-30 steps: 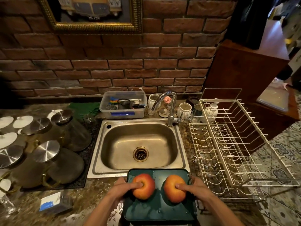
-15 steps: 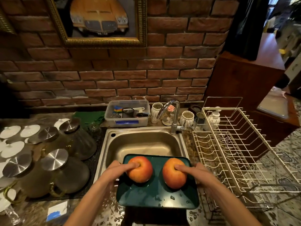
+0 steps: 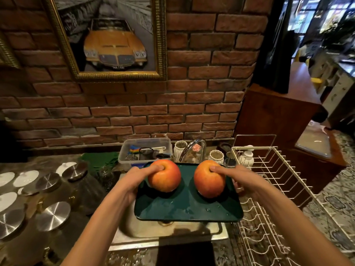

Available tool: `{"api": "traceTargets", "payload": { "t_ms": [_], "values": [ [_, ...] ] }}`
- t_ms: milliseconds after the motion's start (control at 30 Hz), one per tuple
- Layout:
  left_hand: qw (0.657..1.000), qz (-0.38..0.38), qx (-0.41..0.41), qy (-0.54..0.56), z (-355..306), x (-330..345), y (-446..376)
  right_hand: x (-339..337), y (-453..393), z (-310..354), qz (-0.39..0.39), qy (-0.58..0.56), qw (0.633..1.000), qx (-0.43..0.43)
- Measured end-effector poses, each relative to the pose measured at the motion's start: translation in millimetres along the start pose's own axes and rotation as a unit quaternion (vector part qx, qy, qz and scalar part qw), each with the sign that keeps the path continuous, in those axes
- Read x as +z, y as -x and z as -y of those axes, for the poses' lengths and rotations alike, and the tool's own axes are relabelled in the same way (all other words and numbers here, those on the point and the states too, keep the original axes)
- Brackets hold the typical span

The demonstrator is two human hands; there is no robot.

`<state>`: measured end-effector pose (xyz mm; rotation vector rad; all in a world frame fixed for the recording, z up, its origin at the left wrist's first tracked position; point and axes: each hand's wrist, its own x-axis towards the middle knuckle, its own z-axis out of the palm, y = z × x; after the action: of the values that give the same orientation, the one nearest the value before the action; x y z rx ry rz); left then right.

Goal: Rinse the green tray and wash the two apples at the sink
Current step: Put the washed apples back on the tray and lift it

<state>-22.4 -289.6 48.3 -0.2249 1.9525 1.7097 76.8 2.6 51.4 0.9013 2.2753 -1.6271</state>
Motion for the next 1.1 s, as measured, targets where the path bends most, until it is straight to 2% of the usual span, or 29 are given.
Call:
{"api": "traceTargets", "payload": {
  "t_ms": [233,500,767,1100],
  "values": [
    [0.999,0.012,-0.004,0.031,-23,54,-11,-60,-4,14,-0.004,0.012,1.000,-0.008],
    [0.999,0.040,-0.013,0.025,-28,138,-24,-139,-14,-13,-0.040,0.016,0.999,0.009],
    [0.997,0.077,-0.028,0.003,-38,215,-32,-211,-27,-40,-0.042,-0.018,0.999,0.011],
    [0.997,0.060,-0.044,0.019,-30,285,-51,-268,-56,-61,-0.030,0.001,0.999,0.014]
  ]
}}
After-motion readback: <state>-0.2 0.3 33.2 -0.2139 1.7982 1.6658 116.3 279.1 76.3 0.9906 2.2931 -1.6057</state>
